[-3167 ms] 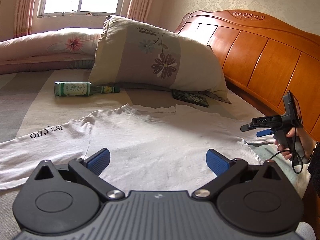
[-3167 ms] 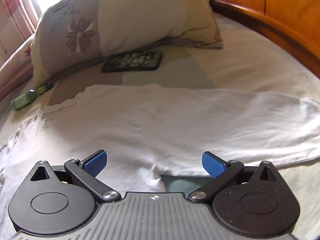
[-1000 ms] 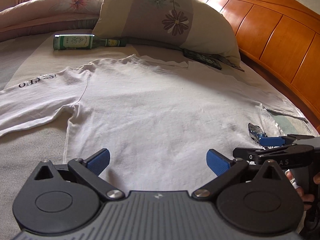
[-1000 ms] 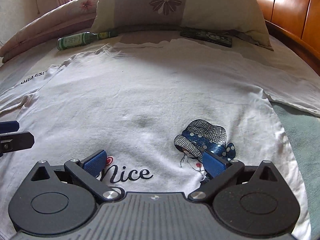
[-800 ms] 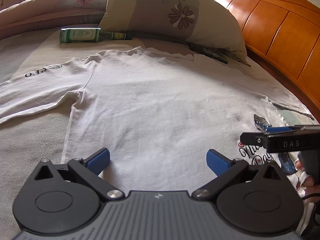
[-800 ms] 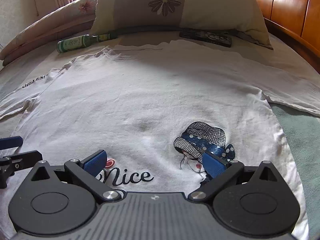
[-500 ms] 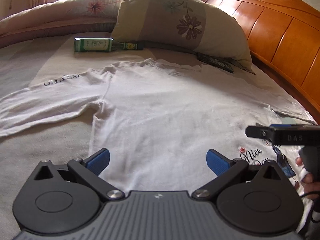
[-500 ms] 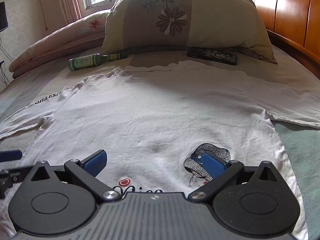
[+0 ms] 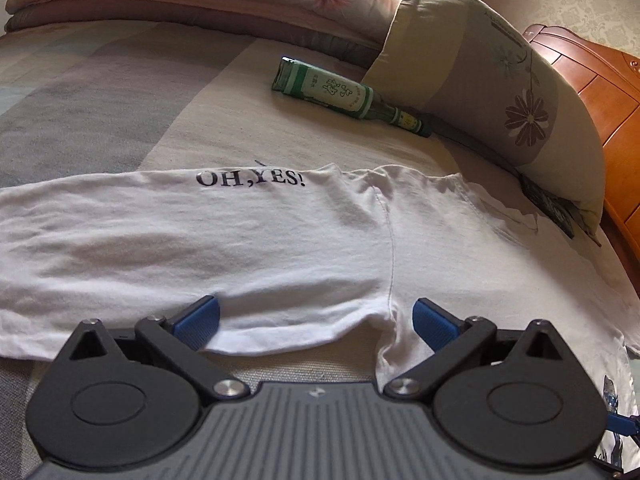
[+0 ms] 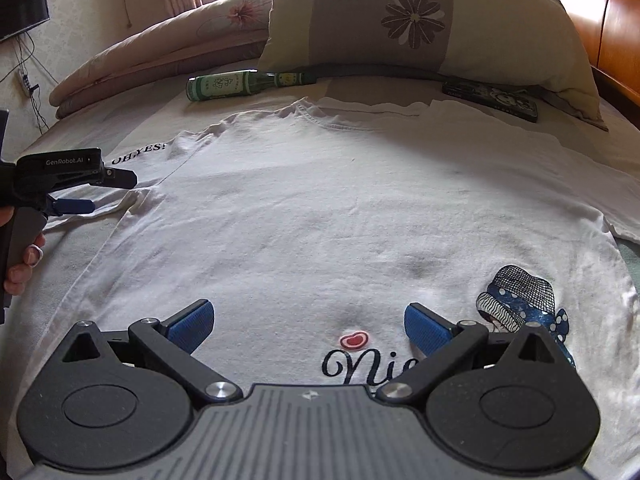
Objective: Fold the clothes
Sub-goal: 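Bring the right gripper back over the 'Nice Day' print, then move the left gripper to the cuff of the 'OH,YES!' sleeve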
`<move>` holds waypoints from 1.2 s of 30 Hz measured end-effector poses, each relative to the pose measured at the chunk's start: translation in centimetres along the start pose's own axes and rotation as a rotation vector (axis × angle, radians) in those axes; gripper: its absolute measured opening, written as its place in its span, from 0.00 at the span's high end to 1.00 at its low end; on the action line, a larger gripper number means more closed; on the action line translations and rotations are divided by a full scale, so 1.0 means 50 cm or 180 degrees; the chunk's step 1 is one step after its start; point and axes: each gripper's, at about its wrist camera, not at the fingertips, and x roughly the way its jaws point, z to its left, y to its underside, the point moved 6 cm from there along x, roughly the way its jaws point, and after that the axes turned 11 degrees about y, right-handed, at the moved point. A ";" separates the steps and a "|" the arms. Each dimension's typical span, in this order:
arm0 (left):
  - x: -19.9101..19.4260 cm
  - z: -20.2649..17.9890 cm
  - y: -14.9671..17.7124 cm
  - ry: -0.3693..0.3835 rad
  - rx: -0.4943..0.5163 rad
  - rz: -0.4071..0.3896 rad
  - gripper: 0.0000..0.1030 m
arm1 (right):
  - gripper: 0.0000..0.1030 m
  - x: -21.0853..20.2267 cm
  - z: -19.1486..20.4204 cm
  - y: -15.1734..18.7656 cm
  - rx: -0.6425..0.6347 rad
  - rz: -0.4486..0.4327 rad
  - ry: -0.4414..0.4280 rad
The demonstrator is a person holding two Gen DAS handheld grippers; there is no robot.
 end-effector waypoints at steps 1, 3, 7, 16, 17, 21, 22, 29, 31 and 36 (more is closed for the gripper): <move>-0.009 -0.003 0.006 0.0038 0.0002 0.0052 0.01 | 0.00 -0.001 0.005 0.003 -0.0068 -0.0024 0.0050; -0.031 -0.006 0.015 0.0092 -0.0016 0.0114 0.01 | 0.00 -0.001 0.010 0.007 -0.0130 -0.0046 0.0103; -0.076 0.033 -0.012 -0.0064 -0.0068 -0.0238 0.01 | 0.00 -0.006 0.015 0.010 -0.0054 -0.0022 0.0001; -0.125 0.119 -0.018 -0.0011 -0.0710 -0.0362 0.01 | 0.00 -0.005 0.035 0.007 -0.0032 -0.0023 -0.0103; -0.132 0.125 -0.017 0.0000 -0.0766 -0.0362 0.01 | 0.00 -0.005 0.034 0.008 -0.0029 -0.0022 -0.0098; -0.173 0.191 -0.038 -0.0464 -0.0743 -0.0679 0.01 | 0.00 -0.006 0.032 0.010 -0.0013 -0.0027 -0.0104; -0.172 0.214 -0.037 -0.0478 -0.0878 -0.0661 0.01 | 0.00 -0.005 0.032 0.009 -0.0010 -0.0027 -0.0106; -0.229 0.281 -0.022 -0.0514 -0.1334 -0.0919 0.01 | 0.00 -0.002 0.034 0.010 -0.0016 -0.0024 -0.0078; -0.249 0.291 -0.021 -0.0641 -0.1354 -0.0967 0.01 | 0.00 -0.003 0.035 0.011 -0.0015 -0.0026 -0.0077; -0.271 0.327 -0.027 -0.0727 -0.1341 -0.1188 0.01 | 0.00 -0.006 0.041 0.011 0.0039 -0.0024 -0.0146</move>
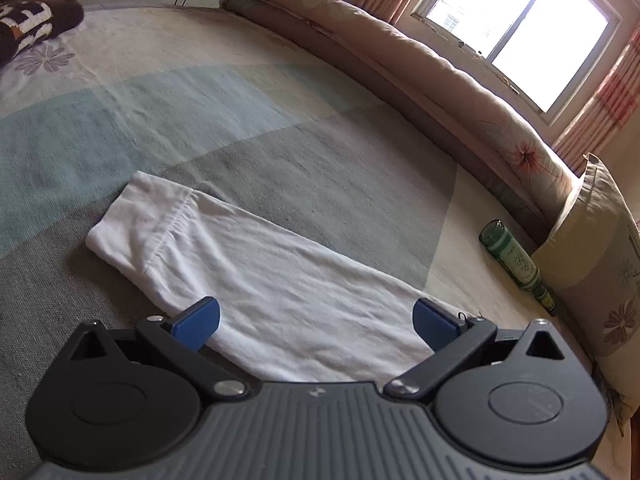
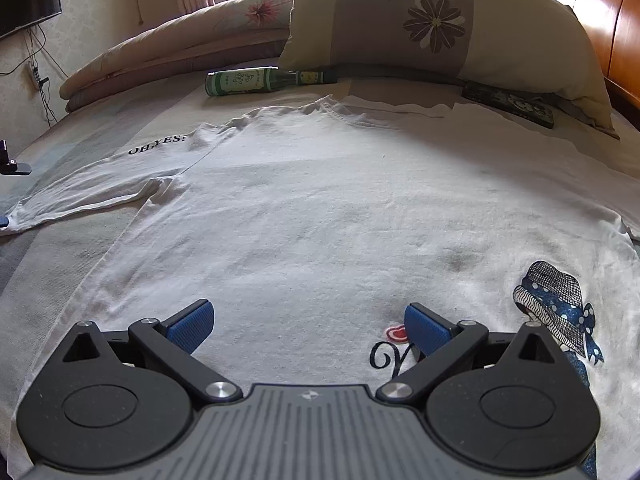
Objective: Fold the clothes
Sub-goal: 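Move the left gripper to the cuff of the 'OH,YES!' sleeve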
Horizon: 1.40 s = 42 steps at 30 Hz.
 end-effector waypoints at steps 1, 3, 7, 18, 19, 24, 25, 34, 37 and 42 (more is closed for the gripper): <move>0.003 0.010 -0.002 0.0002 -0.0051 -0.0023 0.01 | 0.00 0.000 0.002 0.000 0.0000 0.0000 -0.0008; 0.006 0.030 -0.002 0.0006 -0.0190 -0.0031 0.01 | 0.00 -0.001 0.006 0.000 -0.0006 0.0001 -0.0021; -0.028 0.049 -0.008 -0.0229 -0.0298 -0.0033 0.01 | 0.00 -0.007 0.012 0.001 -0.0003 0.0004 -0.0070; -0.041 0.067 0.014 0.0520 -0.1062 0.0159 0.01 | 0.00 -0.031 0.033 0.000 0.0042 -0.0027 -0.0325; -0.037 0.077 0.017 0.0540 -0.1149 0.0155 0.01 | 0.00 -0.029 0.032 0.000 0.0058 -0.0021 -0.0326; -0.027 0.119 0.012 0.0703 -0.1408 -0.0038 0.01 | 0.00 -0.023 0.030 0.000 0.0185 0.0055 -0.0410; -0.025 0.123 0.010 0.0733 -0.1407 -0.0111 0.01 | 0.00 -0.022 0.031 0.001 0.0206 0.0069 -0.0430; -0.003 0.121 -0.008 0.0745 -0.1252 -0.0485 0.01 | 0.00 -0.026 0.034 0.002 0.0204 0.0053 -0.0452; 0.003 0.119 -0.014 0.0741 -0.1200 -0.0587 0.01 | 0.00 -0.028 0.033 0.002 0.0188 0.0038 -0.0454; 0.014 0.116 -0.024 0.0734 -0.1112 -0.0756 0.00 | 0.00 -0.034 0.035 0.003 0.0173 0.0007 -0.0479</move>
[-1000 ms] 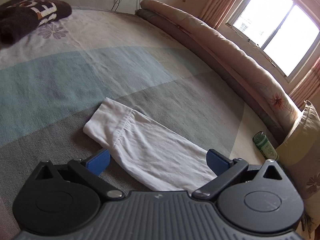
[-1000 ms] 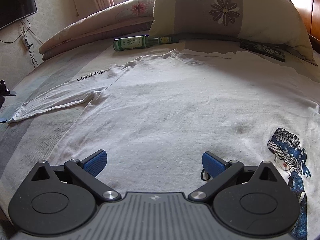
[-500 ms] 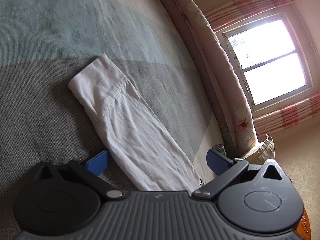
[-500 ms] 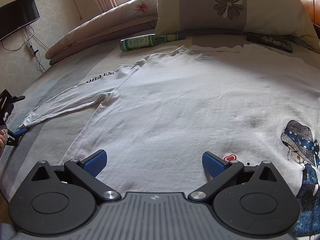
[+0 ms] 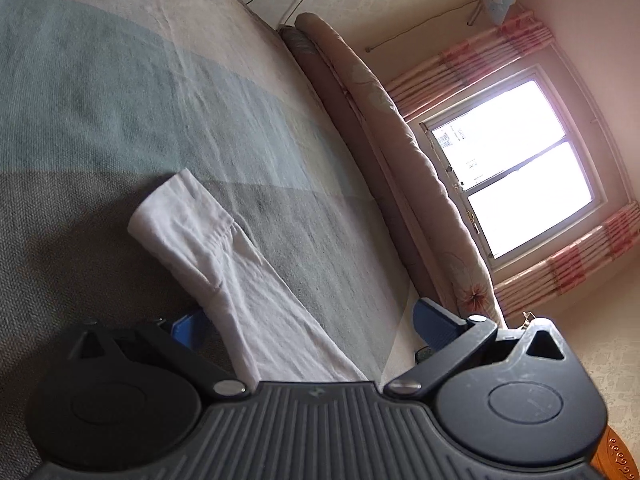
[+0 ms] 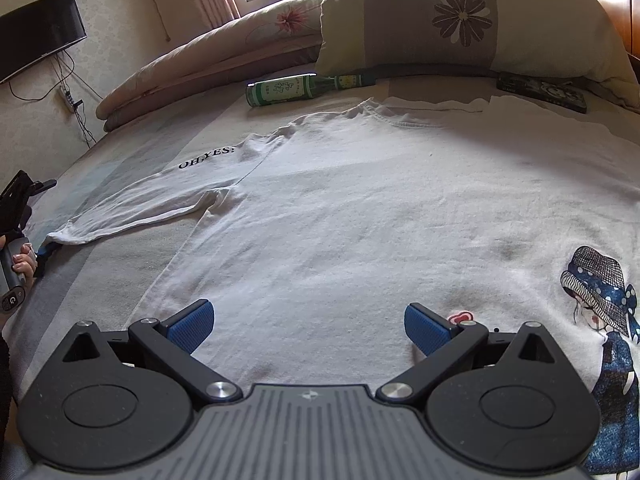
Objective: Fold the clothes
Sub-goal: 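Move the left gripper to the cuff of the 'OH,YES!' sleeve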
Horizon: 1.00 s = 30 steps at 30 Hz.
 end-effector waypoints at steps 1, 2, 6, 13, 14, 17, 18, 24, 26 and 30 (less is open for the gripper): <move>0.003 -0.001 0.000 -0.0010 0.0047 -0.0022 0.01 | 0.00 -0.001 0.001 0.000 -0.0003 -0.0006 -0.0005; 0.007 -0.001 -0.001 -0.0029 0.0107 -0.0039 0.00 | 0.00 -0.002 0.001 0.000 -0.0006 -0.0011 -0.0011; 0.026 -0.010 -0.006 -0.0246 0.0270 0.0010 0.00 | 0.00 -0.007 0.006 0.001 -0.0073 -0.0068 -0.0003; 0.026 -0.020 0.002 -0.0357 0.0520 0.0065 0.01 | 0.00 -0.007 0.003 -0.008 -0.0182 -0.0184 0.0021; 0.023 -0.025 0.001 -0.0322 0.0499 0.0090 0.01 | 0.00 -0.007 0.000 -0.010 -0.0182 -0.0189 0.0018; 0.013 -0.034 -0.007 -0.0102 0.0242 0.0024 0.01 | 0.00 -0.017 -0.009 -0.015 -0.0135 -0.0234 -0.0056; 0.010 -0.039 -0.009 -0.0038 0.0194 -0.0008 0.01 | 0.00 -0.021 -0.012 -0.016 -0.0117 -0.0251 -0.0088; 0.009 -0.112 -0.006 0.0068 0.0445 0.0008 0.01 | 0.00 -0.039 -0.018 -0.022 -0.0104 -0.0305 -0.0284; 0.014 -0.135 -0.003 0.0056 0.0534 0.0035 0.01 | 0.00 -0.043 -0.013 -0.022 -0.0145 -0.0306 -0.0368; 0.026 -0.141 0.008 -0.0131 0.0582 0.0105 0.01 | 0.00 -0.056 -0.005 -0.019 -0.0188 -0.0316 -0.0505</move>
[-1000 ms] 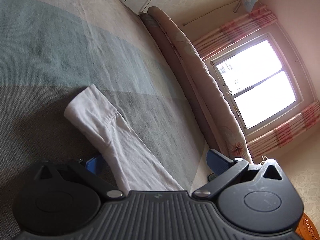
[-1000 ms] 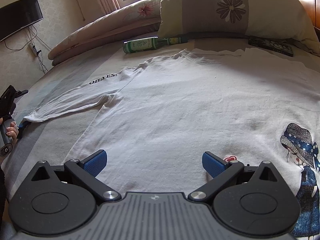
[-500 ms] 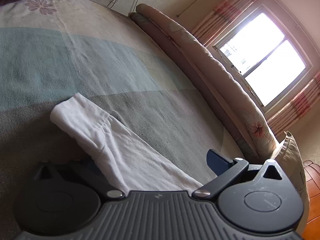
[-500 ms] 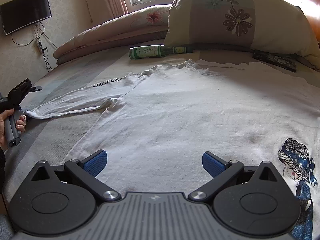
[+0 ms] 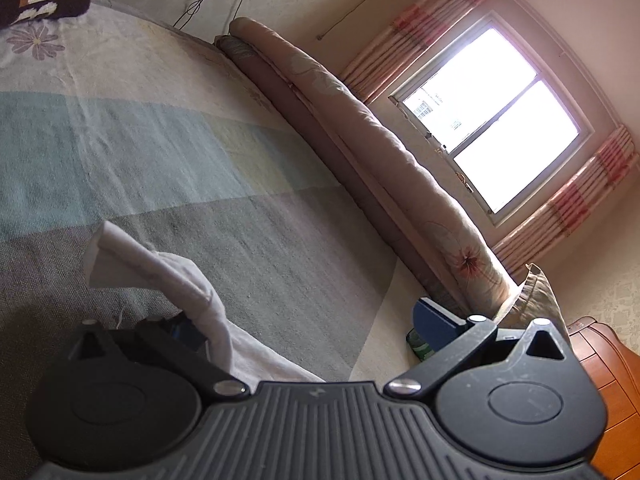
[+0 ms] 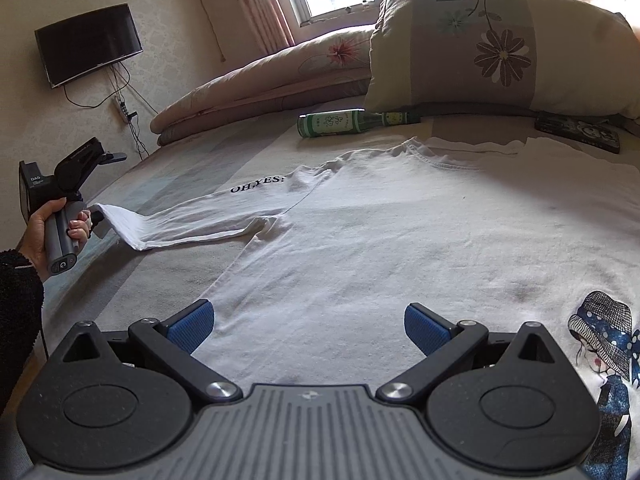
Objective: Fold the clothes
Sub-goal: 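Move the left gripper to the cuff of the 'OH,YES!' sleeve, then grasp the sleeve cuff with the left gripper and lift it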
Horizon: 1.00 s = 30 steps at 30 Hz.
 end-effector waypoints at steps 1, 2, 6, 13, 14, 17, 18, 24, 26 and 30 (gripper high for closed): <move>0.002 0.012 0.007 -0.0061 -0.0042 0.0013 0.01 | 0.00 -0.004 -0.001 -0.001 -0.0004 -0.0021 -0.0004; 0.003 0.024 0.013 -0.0111 -0.0086 0.0014 0.01 | 0.00 -0.008 -0.002 -0.001 -0.0008 -0.0047 0.0001; 0.019 0.077 0.030 -0.0301 -0.0308 0.0055 0.01 | 0.00 -0.011 -0.014 -0.006 0.0004 -0.0071 0.0056; 0.026 0.061 0.002 -0.0115 -0.0306 -0.0043 0.01 | 0.00 0.001 -0.022 -0.008 0.0112 -0.0012 0.0010; 0.023 0.051 -0.003 -0.0058 -0.0275 -0.0056 0.01 | 0.00 0.002 -0.020 -0.007 0.0090 -0.0014 0.0025; 0.015 0.023 -0.011 0.0049 -0.0222 -0.0060 0.01 | 0.00 0.001 -0.010 -0.003 0.0017 -0.0002 -0.0004; 0.012 0.014 -0.013 0.0067 -0.0215 -0.0052 0.01 | 0.00 0.001 -0.005 -0.001 -0.0012 0.0020 -0.0055; -0.003 -0.039 -0.021 0.0179 -0.0172 -0.0003 0.01 | 0.00 0.004 0.032 0.023 -0.0015 0.0457 -0.0674; -0.008 -0.058 -0.023 0.0213 -0.0144 0.0015 0.01 | 0.00 0.000 0.038 0.027 -0.0058 0.0529 -0.0655; -0.013 -0.098 -0.022 0.0269 -0.0045 0.0068 0.01 | 0.00 -0.014 0.040 0.030 -0.0160 0.0597 -0.0519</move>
